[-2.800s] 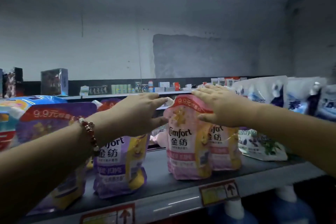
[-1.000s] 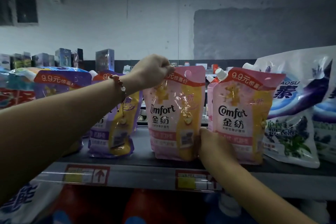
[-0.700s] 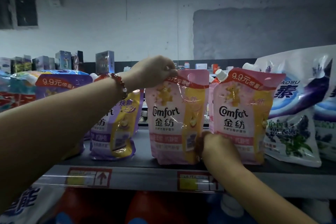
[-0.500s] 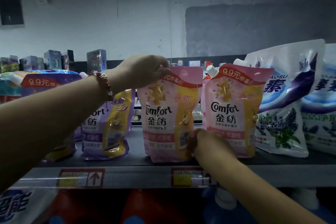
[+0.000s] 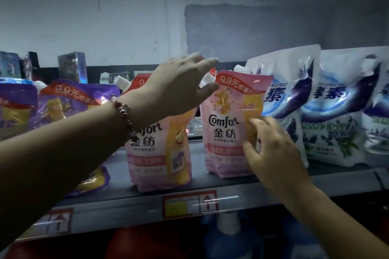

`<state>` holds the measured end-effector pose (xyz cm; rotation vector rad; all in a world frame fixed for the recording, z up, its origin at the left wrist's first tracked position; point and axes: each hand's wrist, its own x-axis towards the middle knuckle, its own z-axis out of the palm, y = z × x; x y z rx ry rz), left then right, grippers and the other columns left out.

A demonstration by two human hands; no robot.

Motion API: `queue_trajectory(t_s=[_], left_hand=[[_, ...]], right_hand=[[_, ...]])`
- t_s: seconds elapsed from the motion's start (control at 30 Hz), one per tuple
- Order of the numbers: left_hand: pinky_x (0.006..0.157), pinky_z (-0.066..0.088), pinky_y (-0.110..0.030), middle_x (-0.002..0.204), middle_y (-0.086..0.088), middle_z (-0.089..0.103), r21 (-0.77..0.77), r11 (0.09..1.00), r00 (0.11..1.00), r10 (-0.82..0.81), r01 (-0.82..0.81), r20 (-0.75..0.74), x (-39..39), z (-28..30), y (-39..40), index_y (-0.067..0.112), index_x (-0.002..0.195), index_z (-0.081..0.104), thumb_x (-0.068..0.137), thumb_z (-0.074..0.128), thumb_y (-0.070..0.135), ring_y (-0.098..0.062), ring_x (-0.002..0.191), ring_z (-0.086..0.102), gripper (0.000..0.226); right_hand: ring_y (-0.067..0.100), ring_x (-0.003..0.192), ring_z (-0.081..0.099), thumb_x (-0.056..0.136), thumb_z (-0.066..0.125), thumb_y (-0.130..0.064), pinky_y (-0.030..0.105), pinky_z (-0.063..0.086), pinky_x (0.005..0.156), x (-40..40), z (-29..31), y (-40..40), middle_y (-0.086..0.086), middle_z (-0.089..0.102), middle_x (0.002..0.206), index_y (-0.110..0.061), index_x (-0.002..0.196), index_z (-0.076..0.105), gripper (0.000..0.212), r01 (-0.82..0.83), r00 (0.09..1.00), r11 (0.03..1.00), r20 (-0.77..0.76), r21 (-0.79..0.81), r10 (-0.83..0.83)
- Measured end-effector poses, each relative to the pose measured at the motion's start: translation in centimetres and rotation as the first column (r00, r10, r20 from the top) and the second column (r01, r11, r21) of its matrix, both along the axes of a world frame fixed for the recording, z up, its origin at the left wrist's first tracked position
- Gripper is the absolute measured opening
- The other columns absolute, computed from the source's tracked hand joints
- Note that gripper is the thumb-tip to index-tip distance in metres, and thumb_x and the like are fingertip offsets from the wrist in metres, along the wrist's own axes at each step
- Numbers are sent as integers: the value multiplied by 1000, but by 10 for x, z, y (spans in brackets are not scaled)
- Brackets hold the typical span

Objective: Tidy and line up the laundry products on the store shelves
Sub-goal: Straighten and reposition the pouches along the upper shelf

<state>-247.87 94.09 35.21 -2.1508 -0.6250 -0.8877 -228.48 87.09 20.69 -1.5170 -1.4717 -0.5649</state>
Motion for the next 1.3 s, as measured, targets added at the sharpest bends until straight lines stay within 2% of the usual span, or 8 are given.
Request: queue_trajectory(t_s=[0.13, 0.27, 0.43, 0.57, 0.7, 0.9, 1.07, 1.3], left_hand=[[82, 57, -33, 118, -4, 68, -90, 994, 996, 53, -59, -70, 39, 12, 15, 17, 136, 53, 98, 50, 50, -21, 100, 67, 51], [65, 59, -30, 94, 5, 70, -304, 948, 995, 93, -95, -23, 52, 17, 29, 21, 116, 62, 99, 51, 46, -12, 76, 67, 32], [72, 61, -40, 89, 1, 69, -478, 878, 986, 100, -26, 130, 49, 26, 29, 16, 102, 66, 103, 48, 39, -18, 78, 67, 29], [82, 60, -40, 90, -2, 72, -685, 723, 967, 107, 85, 233, 46, 33, 29, 14, 103, 68, 103, 49, 39, -20, 85, 71, 32], [87, 59, -47, 94, -8, 75, -804, 569, 947, 129, 172, 294, 42, 32, 31, 11, 103, 68, 102, 49, 40, -25, 90, 73, 34], [61, 57, -25, 90, 5, 70, -393, 914, 987, 139, -97, 80, 39, 25, 21, 16, 111, 66, 103, 47, 38, -10, 73, 66, 30], [112, 34, -45, 148, -12, 46, 20, 985, 985, 171, -170, -36, 5, -13, 12, 22, 151, 34, 95, 52, 51, -30, 135, 44, 65], [118, 0, -64, 165, -12, -16, -126, 940, 942, 328, -318, 68, -70, -103, 4, 33, 159, 7, 79, 27, 83, -37, 150, -17, 96]], right_hand=[[-6, 91, 57, 93, 62, -35, 10, 43, 74, 12, -6, 6, -16, 57, 103, -30, 116, 49, 27, -302, 870, 936, -453, -182, 193], [-31, 68, 50, 92, 66, -26, -6, 36, 55, 20, -10, 19, -27, 56, 93, -36, 105, 46, 26, -427, 806, 880, -530, -208, 266], [-5, 72, 60, 84, 72, -39, 16, 45, 62, 24, -20, 29, -17, 62, 82, -37, 97, 58, 20, -316, 871, 937, -437, -151, 224], [14, 89, 64, 78, 54, -76, 36, 54, 77, 27, -35, 40, -9, 66, 97, -34, 111, 56, 53, -242, 911, 955, -380, -170, 163], [17, 97, 57, 78, 44, -79, 36, 49, 85, 21, -33, 35, -5, 60, 104, -31, 117, 53, 63, -177, 942, 966, -318, -190, 110], [15, 95, 56, 79, 49, -71, 39, 50, 78, 16, -33, 29, -13, 54, 102, -39, 117, 48, 49, -193, 940, 968, -312, -158, 136], [15, 106, 55, 82, 36, -73, 33, 46, 75, 12, -39, 23, -13, 57, 119, -40, 138, 35, 65, -174, 955, 978, -263, -118, 138], [16, 114, 55, 61, 57, -87, 44, 53, 88, 8, -38, 25, -15, 56, 127, -37, 144, 26, 102, -150, 973, 959, -209, -242, 99]])
